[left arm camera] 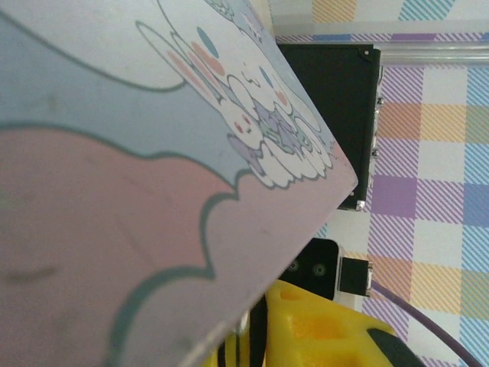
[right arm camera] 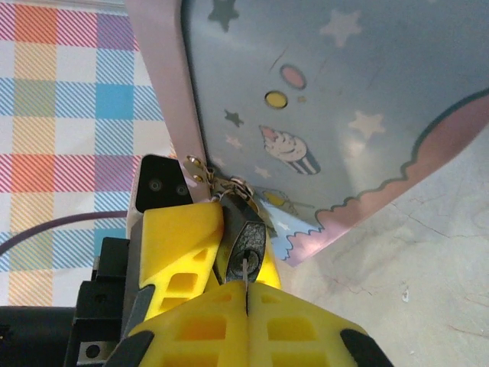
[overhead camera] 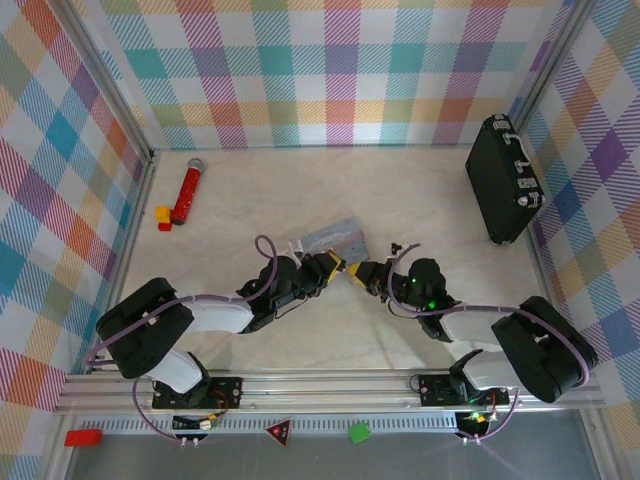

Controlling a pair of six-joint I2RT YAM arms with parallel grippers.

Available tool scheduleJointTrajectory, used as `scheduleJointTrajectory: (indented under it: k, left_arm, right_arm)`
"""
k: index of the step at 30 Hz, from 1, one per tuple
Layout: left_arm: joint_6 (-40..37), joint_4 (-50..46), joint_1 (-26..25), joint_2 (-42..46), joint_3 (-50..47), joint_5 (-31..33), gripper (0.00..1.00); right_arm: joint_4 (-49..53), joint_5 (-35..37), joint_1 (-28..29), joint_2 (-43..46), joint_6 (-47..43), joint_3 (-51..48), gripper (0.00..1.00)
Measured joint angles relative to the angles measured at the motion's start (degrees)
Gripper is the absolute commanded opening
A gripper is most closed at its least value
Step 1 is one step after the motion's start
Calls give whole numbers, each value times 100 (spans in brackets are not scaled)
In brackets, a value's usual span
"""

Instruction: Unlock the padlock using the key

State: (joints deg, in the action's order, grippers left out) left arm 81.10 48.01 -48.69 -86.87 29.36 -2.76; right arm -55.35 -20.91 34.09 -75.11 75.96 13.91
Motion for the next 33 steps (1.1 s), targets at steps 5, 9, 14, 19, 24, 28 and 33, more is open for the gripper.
scheduleJointTrajectory:
  k: [5,9,14,19,24,28,33]
  left_arm:
    - [-103,-101,0,0,39,-42,20]
    - [-144,-144,0,0,52,-44,13]
    - [-188,-153,0,0,57,-44,3]
    - [-192,-157,-9,39,59,-101,0]
    - [-256,-271,-52,103,57,-101,0]
    - [-293,-293,-92,111,57,0,0]
    - [-282,-219,-136,76,59,94,0]
  right_arm:
    - [109,31,50,61,-39,0,0]
    - [149,70,83,63,-39,0,0]
    - [188,114,92,96,-22,0,0]
    - [282,92,-48,236,111,-48,0]
    - [229,-39,-306,243,295,-83,0]
    - [92,-70,-339,111,433,-83,0]
    - [-22,-85,-339,24,564,-76,0]
